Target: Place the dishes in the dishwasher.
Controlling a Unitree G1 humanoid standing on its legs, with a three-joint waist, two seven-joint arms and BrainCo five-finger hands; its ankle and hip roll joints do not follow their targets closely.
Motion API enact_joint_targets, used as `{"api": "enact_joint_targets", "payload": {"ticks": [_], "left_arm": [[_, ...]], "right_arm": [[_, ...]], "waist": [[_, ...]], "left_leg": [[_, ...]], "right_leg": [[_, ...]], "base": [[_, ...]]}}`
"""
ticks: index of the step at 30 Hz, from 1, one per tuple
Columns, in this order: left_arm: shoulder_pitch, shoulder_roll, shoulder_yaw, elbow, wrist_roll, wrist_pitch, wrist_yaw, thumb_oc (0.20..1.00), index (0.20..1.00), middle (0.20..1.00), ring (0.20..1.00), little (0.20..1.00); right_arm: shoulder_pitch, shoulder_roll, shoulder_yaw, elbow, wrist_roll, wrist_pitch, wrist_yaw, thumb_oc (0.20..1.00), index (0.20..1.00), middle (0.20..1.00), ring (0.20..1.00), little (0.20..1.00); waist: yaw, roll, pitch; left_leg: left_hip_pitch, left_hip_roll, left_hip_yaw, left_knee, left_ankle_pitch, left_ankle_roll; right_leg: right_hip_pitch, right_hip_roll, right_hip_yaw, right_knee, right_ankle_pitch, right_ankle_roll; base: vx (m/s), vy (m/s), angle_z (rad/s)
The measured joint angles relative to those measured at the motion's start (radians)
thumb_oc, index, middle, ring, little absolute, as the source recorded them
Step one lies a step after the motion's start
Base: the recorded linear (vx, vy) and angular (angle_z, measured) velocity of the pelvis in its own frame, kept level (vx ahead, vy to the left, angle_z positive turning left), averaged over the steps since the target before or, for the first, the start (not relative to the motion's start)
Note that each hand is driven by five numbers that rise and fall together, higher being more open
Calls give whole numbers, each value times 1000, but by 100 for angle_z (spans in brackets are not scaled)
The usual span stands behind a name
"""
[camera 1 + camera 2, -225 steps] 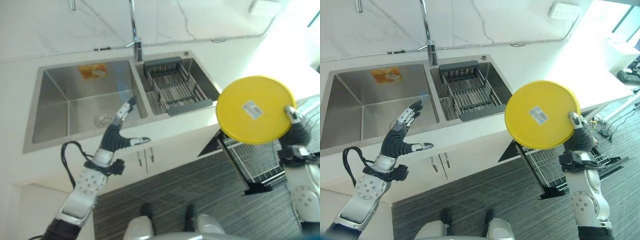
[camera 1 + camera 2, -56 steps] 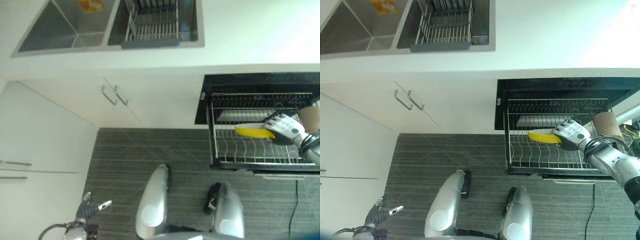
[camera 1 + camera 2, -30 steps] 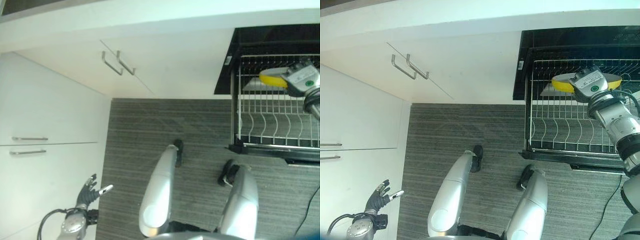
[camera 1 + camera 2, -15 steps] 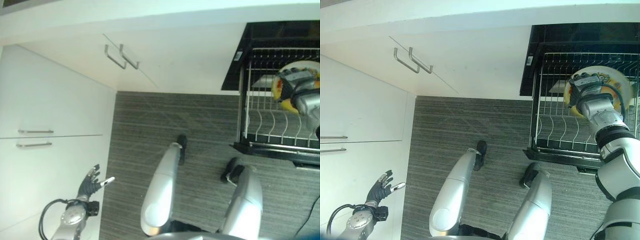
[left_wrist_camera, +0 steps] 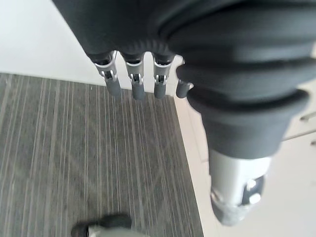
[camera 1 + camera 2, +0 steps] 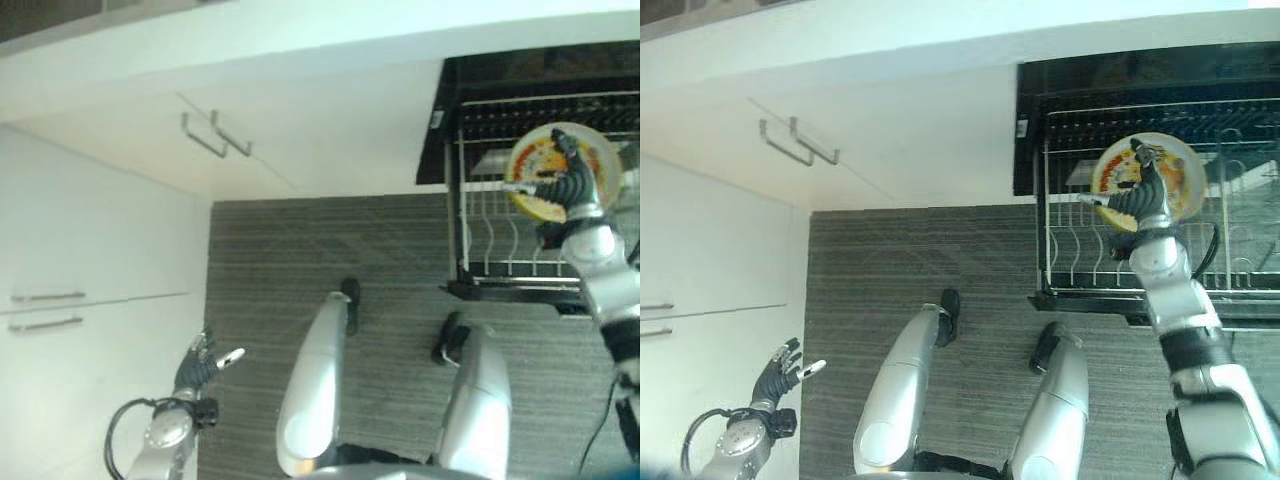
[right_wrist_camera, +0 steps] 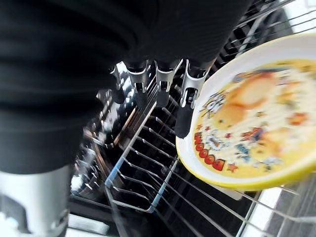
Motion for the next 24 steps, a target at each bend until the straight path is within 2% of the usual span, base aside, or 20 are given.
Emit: {"api": "enact_joint_targets", "payload": {"ticks": [1, 2, 3, 4, 6, 8, 10, 14, 15, 16, 17, 18, 21, 23, 24], "left_arm": [[7, -22, 1, 2, 2, 4, 14, 1000, 1000, 1000, 1000, 1000], [6, -38, 10, 1, 3, 8, 24, 1000, 1000, 1000, 1000, 1000], [0, -45, 11, -1, 3, 12, 27, 1000, 1000, 1000, 1000, 1000], [-10, -57, 7, 3, 4, 10, 45, 1000, 1000, 1000, 1000, 1000], [-10, -76, 3, 17, 4, 2, 58, 1000, 1000, 1000, 1000, 1000], [-3, -72, 8, 46, 4, -12, 89, 1000, 1000, 1000, 1000, 1000], [22, -72, 10, 54, 4, -24, 93, 1000, 1000, 1000, 1000, 1000], [28, -79, 7, 85, 5, -35, 107, 1000, 1000, 1000, 1000, 1000], [28, -83, 6, 89, 5, -46, 110, 1000, 1000, 1000, 1000, 1000], [28, -83, 6, 89, 5, -48, 110, 1000, 1000, 1000, 1000, 1000], [24, -78, 10, 84, 5, -54, 110, 1000, 1000, 1000, 1000, 1000], [24, -73, 11, 83, 5, -56, 110, 1000, 1000, 1000, 1000, 1000], [25, -69, 47, 102, 4, -62, 103, 1000, 1000, 1000, 1000, 1000], [26, -57, 59, 112, 3, -65, 100, 1000, 1000, 1000, 1000, 1000], [26, -59, 62, 110, 4, -65, 100, 1000, 1000, 1000, 1000, 1000]], "right_arm": [[71, 94, -26, -121, -1, -3, -28, 1000, 1000, 1000, 1000, 1000], [121, 153, -27, -212, -2, -6, -42, 1000, 1000, 1000, 1000, 1000], [151, 156, -24, -270, 3, -7, -44, 1000, 1000, 1000, 1000, 1000], [165, 122, -33, -287, 63, -33, -52, 1000, 1000, 1000, 1000, 1000], [181, 170, -93, -244, 189, -105, -51, 1000, 1000, 1000, 1000, 1000], [248, 180, -108, -191, 408, -110, 9, 1000, 1000, 1000, 1000, 1000], [287, 186, -121, -186, 491, -118, 37, 1000, 1000, 1000, 1000, 1000], [324, 182, -176, -294, 470, -201, 42, 1000, 1000, 1000, 1000, 1000], [326, 169, -206, -377, 371, -283, 6, 1000, 1000, 1000, 1000, 1000], [326, 165, -210, -381, 361, -291, 0, 1000, 1000, 1000, 1000, 1000], [341, 139, -268, -377, 275, -344, -75, 1000, 1000, 1000, 1000, 1000], [350, 138, -307, -362, 244, -358, -123, 1000, 1000, 1000, 1000, 1000], [384, 153, -321, -220, 174, -379, -289, 1000, 1000, 1000, 1000, 1000], [433, 235, -266, 6, 175, -395, -358, 1000, 1000, 1000, 1000, 1000], [447, 256, -249, 52, 177, -395, -367, 1000, 1000, 1000, 1000, 1000]], "waist": [[-33, -23, 0], [-41, -42, -1], [-55, -50, 0], [-71, -52, 0], [-69, -57, 0], [-65, -69, 0], [-70, -81, 0], [-91, -112, -3], [-96, -121, -4], [-98, -122, -4], [-101, -129, -7], [-103, -130, -8], [-116, -131, -8], [-120, -129, -9], [-120, -128, -9]], "left_leg": [[18, 11, 11, -7, -2, 0], [29, 18, 23, -14, -3, -2], [29, 27, 27, -18, -5, -2], [33, 29, 29, -31, -1, -2], [62, 34, 32, -55, 6, -5], [87, 45, 35, -116, 34, -16], [112, 55, 35, -148, 44, -23], [178, 73, 42, -210, 58, -42], [211, 85, 54, -224, 59, -44], [212, 86, 55, -225, 59, -44], [220, 87, 63, -225, 58, -44], [219, 88, 65, -224, 58, -44], [222, 87, 81, -219, 54, -46], [222, 84, 86, -221, 51, -43], [222, 82, 86, -221, 51, -43]], "right_leg": [[12, 14, 12, -16, 7, 5], [13, 22, 24, -23, 12, 5], [12, 27, 26, -35, 19, 1], [16, 32, 26, -50, 28, 0], [40, 39, 25, -70, 35, 0], [58, 55, 11, -111, 49, -6], [84, 67, -3, -142, 60, -7], [138, 93, -7, -190, 69, -5], [167, 107, -5, -213, 75, -8], [168, 107, -5, -214, 75, -8], [172, 109, -1, -219, 76, -7], [171, 109, 0, -220, 76, -7], [166, 108, 16, -223, 79, -2], [163, 104, 23, -218, 79, 0], [161, 102, 23, -214, 78, 0]], "base": [[42, 50, -38], [32, 52, -41], [34, 48, -27], [32, 19, -15], [31, -60, -6], [45, -101, -4], [34, -59, -7], [54, -30, -10], [70, 21, -19], [59, 23, -21], [36, 20, -7], [37, 26, -8], [35, 15, -11], [35, -17, -6], [17, -27, 3]]}}
